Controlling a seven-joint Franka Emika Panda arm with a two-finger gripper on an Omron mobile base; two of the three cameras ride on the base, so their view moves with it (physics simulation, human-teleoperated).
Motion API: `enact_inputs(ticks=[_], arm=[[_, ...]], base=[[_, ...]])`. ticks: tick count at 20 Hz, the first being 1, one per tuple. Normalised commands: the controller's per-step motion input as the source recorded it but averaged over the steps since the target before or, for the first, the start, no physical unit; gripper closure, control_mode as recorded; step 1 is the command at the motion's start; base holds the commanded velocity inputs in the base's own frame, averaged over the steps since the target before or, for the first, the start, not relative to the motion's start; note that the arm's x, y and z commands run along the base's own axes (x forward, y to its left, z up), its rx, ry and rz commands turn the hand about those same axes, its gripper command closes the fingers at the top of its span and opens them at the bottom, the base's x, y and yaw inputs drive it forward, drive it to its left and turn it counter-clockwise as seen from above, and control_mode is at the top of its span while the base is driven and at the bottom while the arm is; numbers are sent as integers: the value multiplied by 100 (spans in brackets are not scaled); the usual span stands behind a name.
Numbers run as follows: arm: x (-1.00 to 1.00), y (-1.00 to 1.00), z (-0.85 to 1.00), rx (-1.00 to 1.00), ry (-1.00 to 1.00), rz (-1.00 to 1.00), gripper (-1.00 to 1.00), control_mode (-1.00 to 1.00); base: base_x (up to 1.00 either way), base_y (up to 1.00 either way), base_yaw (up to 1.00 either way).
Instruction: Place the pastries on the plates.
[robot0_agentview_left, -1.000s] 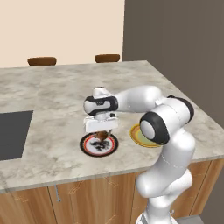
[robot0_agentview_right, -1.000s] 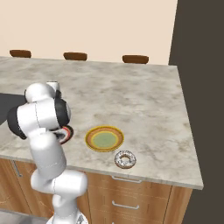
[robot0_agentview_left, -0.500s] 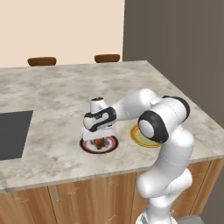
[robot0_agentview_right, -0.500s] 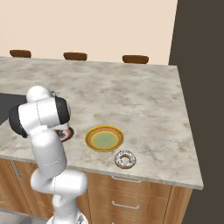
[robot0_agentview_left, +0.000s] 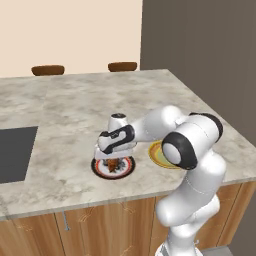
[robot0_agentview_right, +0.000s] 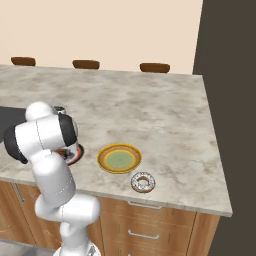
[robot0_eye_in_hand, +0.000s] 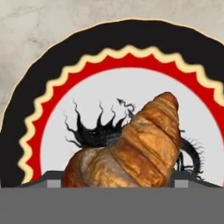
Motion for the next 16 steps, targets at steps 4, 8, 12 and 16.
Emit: enact_inputs(ticks=[4,8,12,16], arm=[[-10,-3,31,1,0,0,-100,-100],[-23,-53,59,8,0,0,-100,-100],[-14,-78,87,3,4,-2,-100,-100],[-39,-100,16,0,5,-1,-100,-100]], base=[[0,0,0],[0,0,0],[0,0,0],[0,0,0]])
